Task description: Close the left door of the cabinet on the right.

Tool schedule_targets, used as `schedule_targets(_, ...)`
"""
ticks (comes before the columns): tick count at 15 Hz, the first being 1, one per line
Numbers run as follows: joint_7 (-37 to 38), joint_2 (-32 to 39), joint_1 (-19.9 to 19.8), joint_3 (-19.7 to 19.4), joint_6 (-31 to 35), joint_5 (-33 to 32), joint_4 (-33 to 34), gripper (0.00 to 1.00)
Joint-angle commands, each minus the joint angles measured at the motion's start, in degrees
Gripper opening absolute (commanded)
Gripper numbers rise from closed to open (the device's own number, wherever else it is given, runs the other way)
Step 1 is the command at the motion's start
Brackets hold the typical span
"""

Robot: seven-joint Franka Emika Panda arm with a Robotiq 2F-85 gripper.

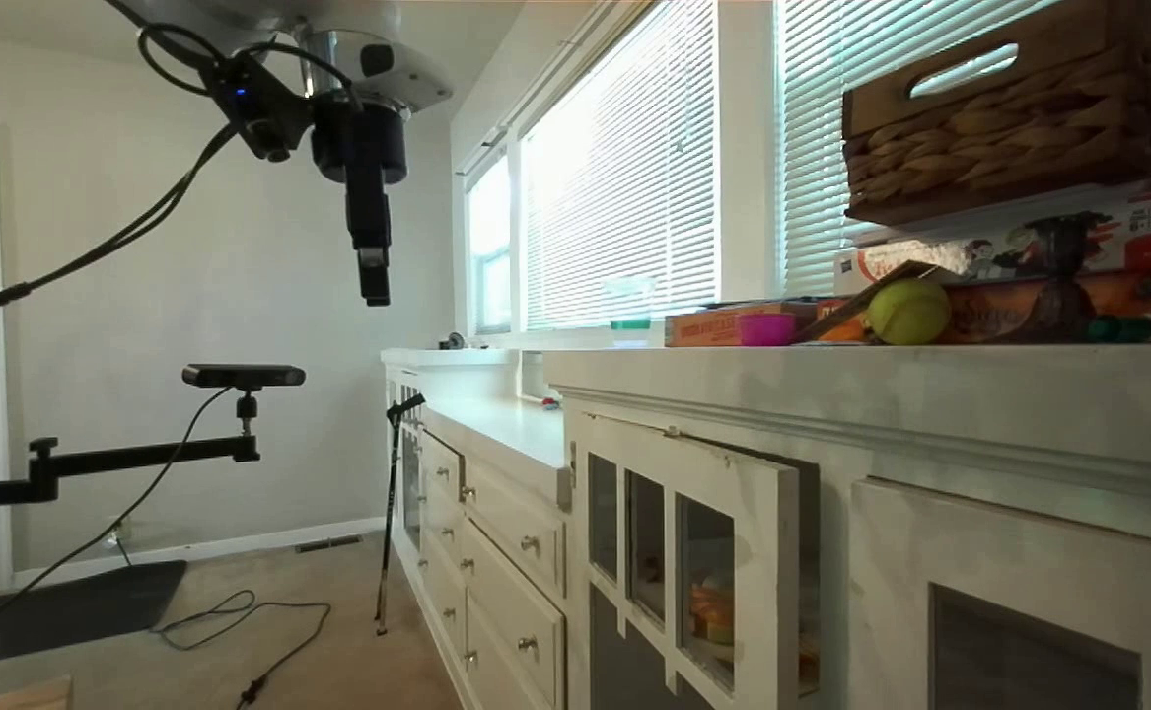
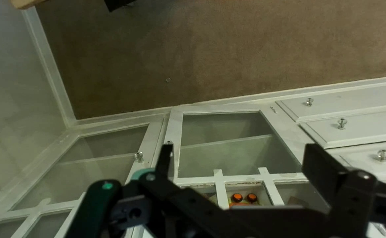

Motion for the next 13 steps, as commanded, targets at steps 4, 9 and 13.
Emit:
schedule_targets(4,-1.82,0.82,-4.18,3.83,0.04,2.03,0.09,1.0)
schedule_targets(9,-1.81,0.85,-4.18,3.83,0.04,2.03,0.09,1.0)
schedule_targets(13,-1.81,0.86,-4.18,3.83,0.04,2.03,0.09,1.0)
